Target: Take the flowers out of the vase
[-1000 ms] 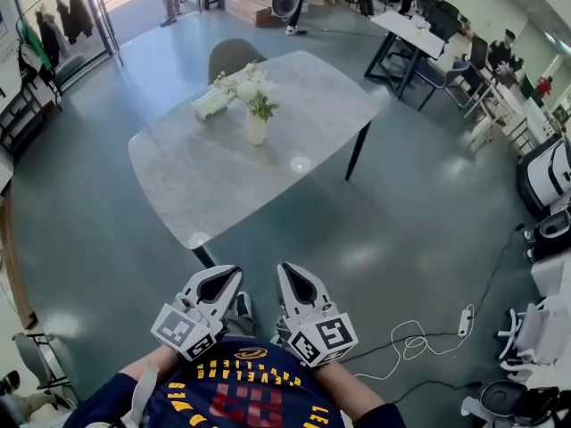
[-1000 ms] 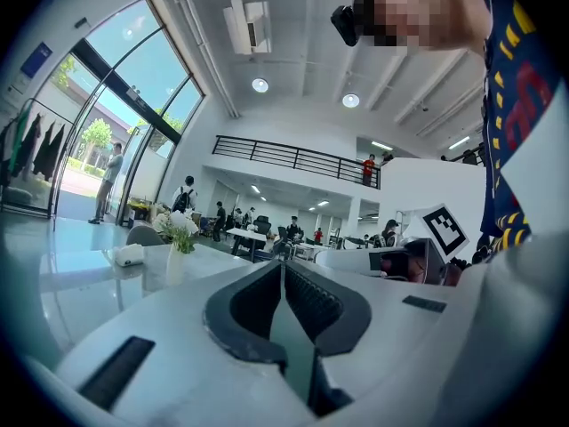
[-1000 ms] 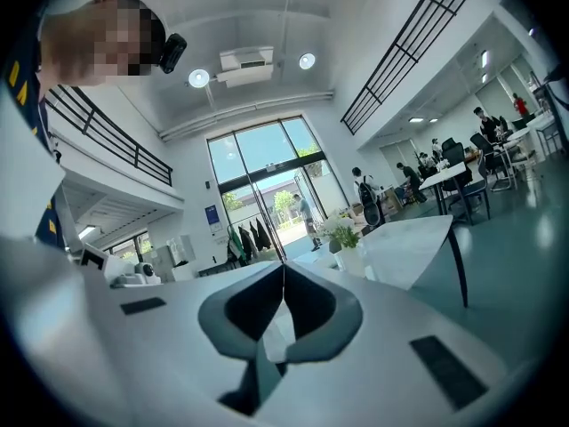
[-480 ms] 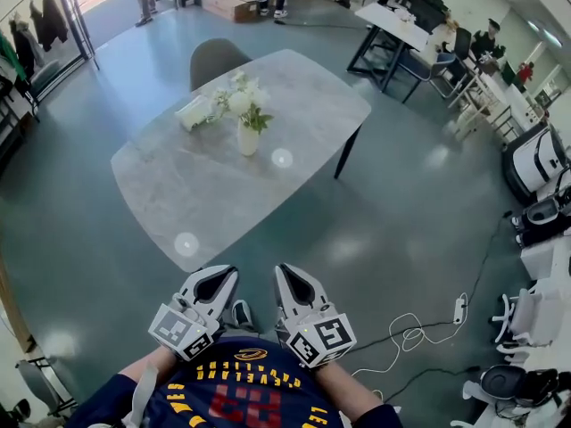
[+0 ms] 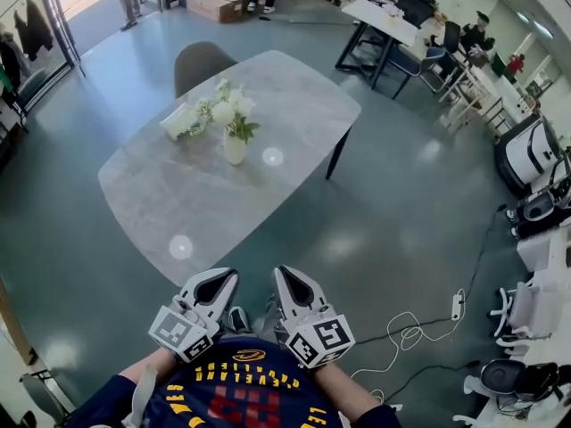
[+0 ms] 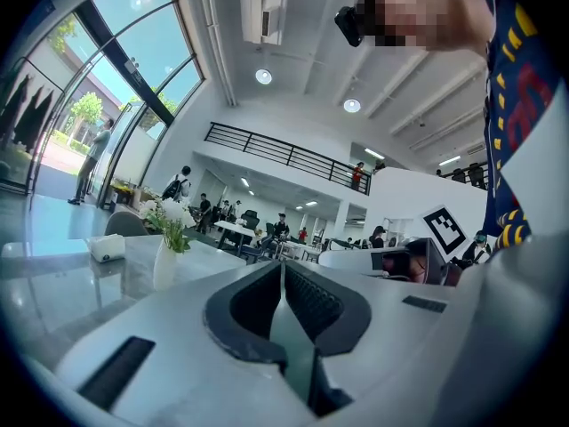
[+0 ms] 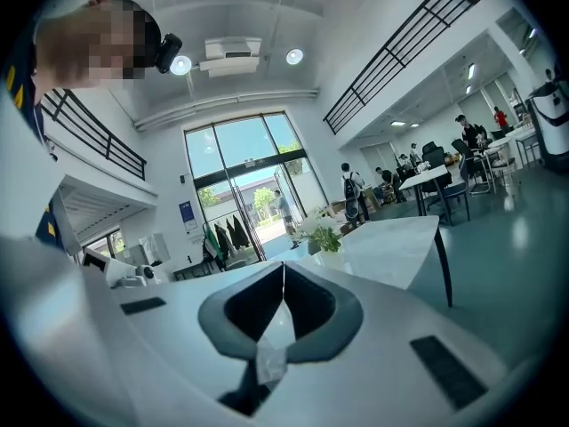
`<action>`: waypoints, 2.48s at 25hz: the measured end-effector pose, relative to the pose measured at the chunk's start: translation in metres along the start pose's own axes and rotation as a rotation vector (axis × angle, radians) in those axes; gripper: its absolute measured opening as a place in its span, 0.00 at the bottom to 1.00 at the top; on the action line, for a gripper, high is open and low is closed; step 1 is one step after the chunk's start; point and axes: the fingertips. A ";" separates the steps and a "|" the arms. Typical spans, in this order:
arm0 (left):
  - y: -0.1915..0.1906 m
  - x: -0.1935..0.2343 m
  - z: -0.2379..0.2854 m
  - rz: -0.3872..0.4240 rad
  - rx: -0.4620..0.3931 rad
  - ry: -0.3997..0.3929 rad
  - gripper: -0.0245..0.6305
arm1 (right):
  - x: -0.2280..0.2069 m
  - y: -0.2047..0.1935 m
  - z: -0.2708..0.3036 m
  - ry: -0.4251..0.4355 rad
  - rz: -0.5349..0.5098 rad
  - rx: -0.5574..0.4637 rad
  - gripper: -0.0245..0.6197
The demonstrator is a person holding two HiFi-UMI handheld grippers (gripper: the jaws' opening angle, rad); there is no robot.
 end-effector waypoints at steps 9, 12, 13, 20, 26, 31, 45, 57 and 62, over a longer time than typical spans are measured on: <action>0.014 0.044 0.045 0.014 -0.017 0.116 0.06 | -0.035 0.026 0.061 0.109 0.002 0.010 0.05; 0.020 0.058 0.071 0.016 -0.016 0.144 0.06 | -0.053 0.038 0.085 0.141 0.000 0.026 0.05; 0.020 0.063 0.081 0.019 -0.012 0.151 0.06 | -0.060 0.042 0.093 0.150 0.000 0.032 0.05; 0.024 0.099 0.138 0.066 0.017 0.235 0.06 | -0.106 0.058 0.141 0.197 -0.011 0.066 0.05; 0.025 0.132 0.157 0.060 0.016 0.335 0.06 | -0.128 0.071 0.175 0.244 -0.035 0.076 0.05; 0.046 0.163 0.146 0.096 -0.013 0.439 0.06 | -0.135 0.085 0.208 0.266 -0.061 0.059 0.05; 0.054 0.262 0.103 0.104 -0.007 0.492 0.07 | -0.096 0.086 0.307 0.219 -0.201 0.097 0.05; 0.030 0.306 0.124 0.095 0.074 0.451 0.07 | -0.103 0.054 0.369 0.130 -0.249 0.190 0.05; 0.019 0.323 0.132 0.079 0.093 0.453 0.09 | -0.102 0.037 0.385 0.120 -0.296 0.249 0.11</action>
Point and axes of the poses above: the fingertips, and each gripper's own axes: z forward along the fingers, x to its left, y out of its top, and after that the axes turned 8 degrees about -y, right-handed
